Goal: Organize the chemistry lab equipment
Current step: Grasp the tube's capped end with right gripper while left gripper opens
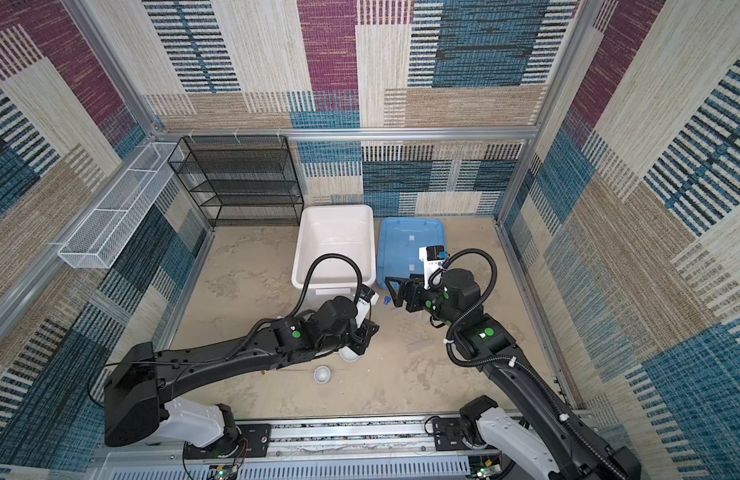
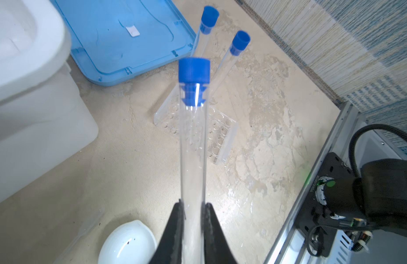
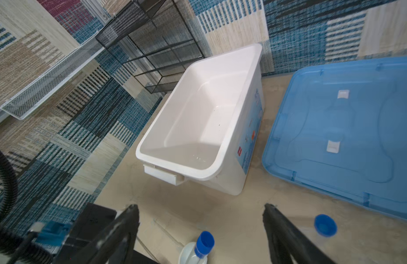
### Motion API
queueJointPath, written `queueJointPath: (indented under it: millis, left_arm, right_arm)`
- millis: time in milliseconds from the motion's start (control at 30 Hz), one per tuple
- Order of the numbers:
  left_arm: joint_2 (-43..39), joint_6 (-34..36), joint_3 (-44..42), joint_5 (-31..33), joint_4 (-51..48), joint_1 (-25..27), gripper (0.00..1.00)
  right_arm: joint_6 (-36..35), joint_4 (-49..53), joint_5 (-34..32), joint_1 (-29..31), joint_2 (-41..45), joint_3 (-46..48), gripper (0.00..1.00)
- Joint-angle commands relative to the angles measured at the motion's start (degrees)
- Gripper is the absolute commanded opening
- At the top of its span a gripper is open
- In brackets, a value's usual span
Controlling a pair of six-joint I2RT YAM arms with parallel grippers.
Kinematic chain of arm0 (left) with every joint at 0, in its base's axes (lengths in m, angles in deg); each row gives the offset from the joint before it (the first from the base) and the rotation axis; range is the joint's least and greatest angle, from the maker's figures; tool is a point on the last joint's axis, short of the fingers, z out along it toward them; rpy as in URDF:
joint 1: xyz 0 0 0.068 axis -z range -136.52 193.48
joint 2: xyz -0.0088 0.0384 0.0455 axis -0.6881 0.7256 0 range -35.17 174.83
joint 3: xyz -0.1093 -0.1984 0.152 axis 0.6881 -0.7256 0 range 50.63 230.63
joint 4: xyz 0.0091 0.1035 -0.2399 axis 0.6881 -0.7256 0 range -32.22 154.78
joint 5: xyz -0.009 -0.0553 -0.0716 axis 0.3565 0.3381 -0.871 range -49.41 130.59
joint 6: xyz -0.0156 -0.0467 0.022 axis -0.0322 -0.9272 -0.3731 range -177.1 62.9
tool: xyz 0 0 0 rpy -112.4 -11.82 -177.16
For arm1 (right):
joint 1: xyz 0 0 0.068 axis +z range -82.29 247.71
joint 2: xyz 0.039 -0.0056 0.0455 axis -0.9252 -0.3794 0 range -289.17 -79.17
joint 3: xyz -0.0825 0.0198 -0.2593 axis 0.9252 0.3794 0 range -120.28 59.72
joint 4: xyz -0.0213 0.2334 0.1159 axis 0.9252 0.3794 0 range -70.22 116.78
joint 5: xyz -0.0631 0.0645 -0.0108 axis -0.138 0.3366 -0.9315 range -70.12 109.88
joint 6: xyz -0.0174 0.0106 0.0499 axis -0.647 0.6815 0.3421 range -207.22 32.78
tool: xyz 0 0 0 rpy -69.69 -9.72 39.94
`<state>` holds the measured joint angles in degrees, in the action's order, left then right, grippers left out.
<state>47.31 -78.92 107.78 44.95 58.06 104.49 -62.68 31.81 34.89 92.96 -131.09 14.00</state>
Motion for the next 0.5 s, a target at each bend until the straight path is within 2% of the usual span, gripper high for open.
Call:
queueJointPath:
  millis: [0,100,267,467]
  left_arm:
    - [-1.1,3.0,-0.9,1.0,4.8,-0.1,0.16]
    - [-1.6,3.2,-1.7,1.1,5.9,0.0,0.16]
    - [-3.2,3.3,-3.1,2.1,7.4,-0.1,0.16]
    - [-4.5,5.1,-3.4,3.6,7.1,0.0,0.16]
  right_arm:
    - [2.8,-1.2,7.0,0.0,-2.0,-1.1,0.83]
    - [3.2,-1.6,10.5,0.0,-4.9,-1.7,0.75]
    - [4.4,-2.9,11.3,0.0,-6.3,-0.9,0.59]
    - [5.1,-3.4,14.1,0.0,-8.1,-0.4,0.52]
